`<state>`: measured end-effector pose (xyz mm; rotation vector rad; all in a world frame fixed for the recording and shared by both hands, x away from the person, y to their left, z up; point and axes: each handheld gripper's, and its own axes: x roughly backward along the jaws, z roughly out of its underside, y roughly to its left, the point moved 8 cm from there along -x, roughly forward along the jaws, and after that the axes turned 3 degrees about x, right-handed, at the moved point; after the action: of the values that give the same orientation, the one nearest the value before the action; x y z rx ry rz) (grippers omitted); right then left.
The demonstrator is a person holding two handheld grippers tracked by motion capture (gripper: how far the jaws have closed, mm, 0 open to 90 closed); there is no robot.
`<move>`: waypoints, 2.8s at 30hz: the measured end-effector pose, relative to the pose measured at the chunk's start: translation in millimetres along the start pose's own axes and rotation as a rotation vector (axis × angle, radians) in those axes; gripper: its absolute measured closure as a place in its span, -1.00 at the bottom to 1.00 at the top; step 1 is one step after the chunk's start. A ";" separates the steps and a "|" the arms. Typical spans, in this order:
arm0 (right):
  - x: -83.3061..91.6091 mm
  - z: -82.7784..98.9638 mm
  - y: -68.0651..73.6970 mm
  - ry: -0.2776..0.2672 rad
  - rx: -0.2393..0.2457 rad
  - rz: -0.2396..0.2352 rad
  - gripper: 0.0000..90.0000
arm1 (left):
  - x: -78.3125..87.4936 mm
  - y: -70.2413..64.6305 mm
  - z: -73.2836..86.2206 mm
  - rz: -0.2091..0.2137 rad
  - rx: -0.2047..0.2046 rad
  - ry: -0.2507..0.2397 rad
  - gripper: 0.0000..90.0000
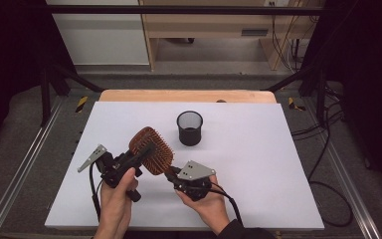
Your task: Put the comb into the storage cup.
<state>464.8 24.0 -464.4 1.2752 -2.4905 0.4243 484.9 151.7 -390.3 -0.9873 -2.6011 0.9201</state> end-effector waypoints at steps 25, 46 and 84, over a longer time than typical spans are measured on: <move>14.7 0.4 -15.3 -0.033 -0.059 -0.019 -0.03 | 22.8 21.2 -34.8 -0.064 -0.038 -0.099 0.17; 43.4 18.3 -87.8 -0.049 -0.111 0.153 -0.85 | 35.6 31.8 -52.1 -0.104 -0.052 -0.150 0.17; 87.3 49.6 -126.9 -0.046 -0.176 0.277 -0.90 | 42.4 36.3 -61.8 -0.147 -0.126 -0.170 0.16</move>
<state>513.5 -130.3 -459.2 0.8864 -2.6847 0.2326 496.4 230.3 -365.5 -0.7634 -2.8600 0.8464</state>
